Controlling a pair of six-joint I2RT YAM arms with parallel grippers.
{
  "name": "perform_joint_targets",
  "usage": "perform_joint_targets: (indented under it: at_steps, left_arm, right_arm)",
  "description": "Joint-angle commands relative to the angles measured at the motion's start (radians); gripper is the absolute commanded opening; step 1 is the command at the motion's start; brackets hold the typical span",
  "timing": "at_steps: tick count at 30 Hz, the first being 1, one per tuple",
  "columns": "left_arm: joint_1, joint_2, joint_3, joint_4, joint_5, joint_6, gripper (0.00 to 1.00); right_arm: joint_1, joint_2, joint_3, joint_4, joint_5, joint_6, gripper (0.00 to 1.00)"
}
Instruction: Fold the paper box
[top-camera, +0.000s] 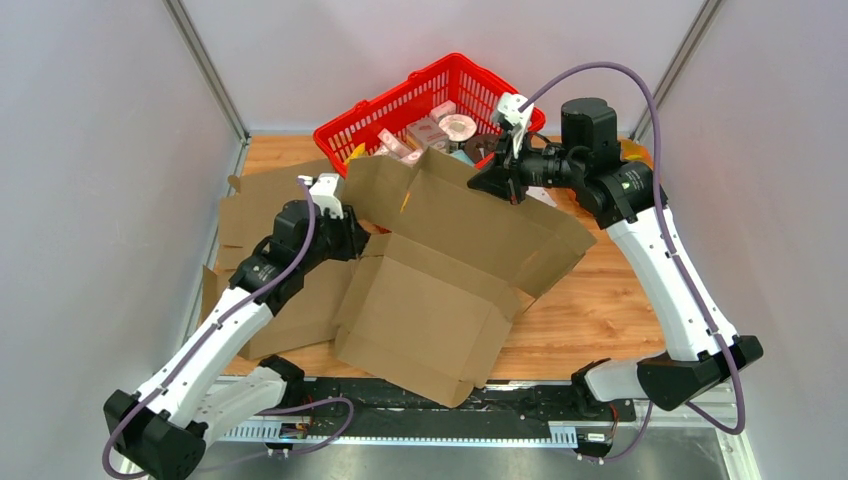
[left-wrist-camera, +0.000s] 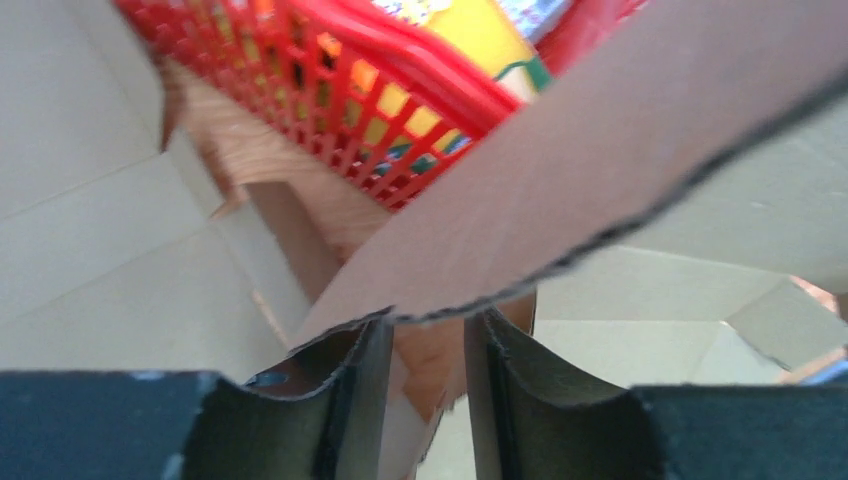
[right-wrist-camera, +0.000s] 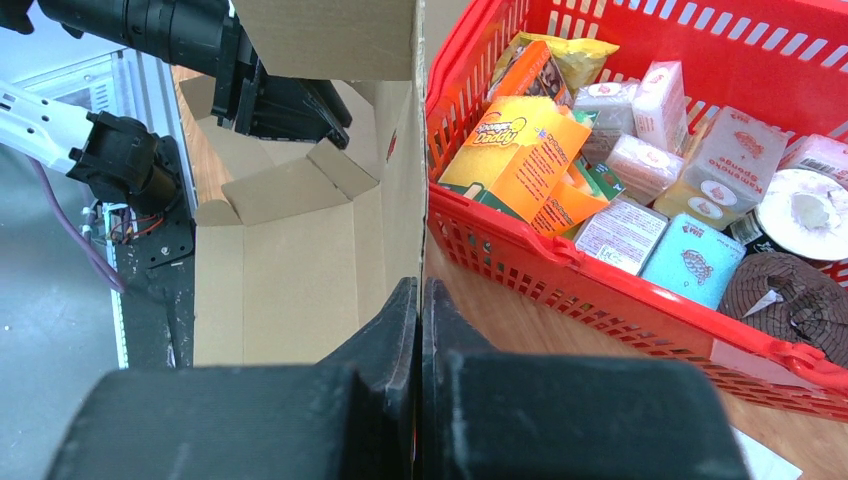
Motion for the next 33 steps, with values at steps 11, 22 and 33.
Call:
perform_joint_targets:
  at_steps: [11,22,33]
  left_arm:
    - [-0.011,0.031,-0.111,0.304,0.272,-0.12,0.21]
    - [-0.191,0.085,-0.231,0.548,0.11,-0.206,0.18]
    - [-0.189,-0.338,-0.127,0.182,0.05,0.054,0.43]
  right_arm:
    - [-0.005,-0.02,0.015,0.114,-0.047,0.066,0.0]
    - [0.004,-0.02,-0.045,0.174,-0.08,0.126,0.0]
    - [0.006,-0.038,-0.034,0.065,0.012,0.027,0.0]
